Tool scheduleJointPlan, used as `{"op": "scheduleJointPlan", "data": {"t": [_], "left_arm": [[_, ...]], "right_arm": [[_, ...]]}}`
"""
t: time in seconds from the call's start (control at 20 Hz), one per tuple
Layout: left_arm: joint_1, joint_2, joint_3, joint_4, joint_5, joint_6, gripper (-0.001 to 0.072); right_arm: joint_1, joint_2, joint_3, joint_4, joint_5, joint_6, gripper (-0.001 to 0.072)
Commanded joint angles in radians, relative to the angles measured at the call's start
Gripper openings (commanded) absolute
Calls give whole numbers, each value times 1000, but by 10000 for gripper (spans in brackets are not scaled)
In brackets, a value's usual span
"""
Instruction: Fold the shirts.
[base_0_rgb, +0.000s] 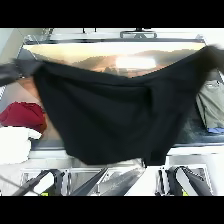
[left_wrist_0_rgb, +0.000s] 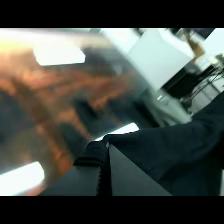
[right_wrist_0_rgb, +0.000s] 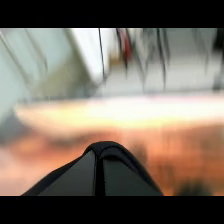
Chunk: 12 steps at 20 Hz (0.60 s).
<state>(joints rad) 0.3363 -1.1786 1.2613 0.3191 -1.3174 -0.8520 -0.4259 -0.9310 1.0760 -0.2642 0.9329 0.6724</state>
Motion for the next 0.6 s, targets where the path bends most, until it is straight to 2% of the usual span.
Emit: {"op": "scheduleJointPlan", "data": {"t": [0.0, 0.15, 0.25, 0.45, 0.55], "left_arm": [[-84, -289, -43, 154, 94, 46, 21], [-84, -581, 95, 159, 74, 63, 17], [-85, -727, 224, 158, 63, 57, 16], [-84, -875, 455, 158, 71, -7, 17], [-86, -912, 554, 157, 68, -40, 18]], "right_arm": [[163, -317, -68, -53, -161, -43, 23], [190, -576, -43, 104, -203, -164, 23], [190, -710, 9, 179, -203, -207, 22], [189, -869, 183, 244, -203, -214, 23], [187, -926, 300, 254, -203, -185, 23]]}}
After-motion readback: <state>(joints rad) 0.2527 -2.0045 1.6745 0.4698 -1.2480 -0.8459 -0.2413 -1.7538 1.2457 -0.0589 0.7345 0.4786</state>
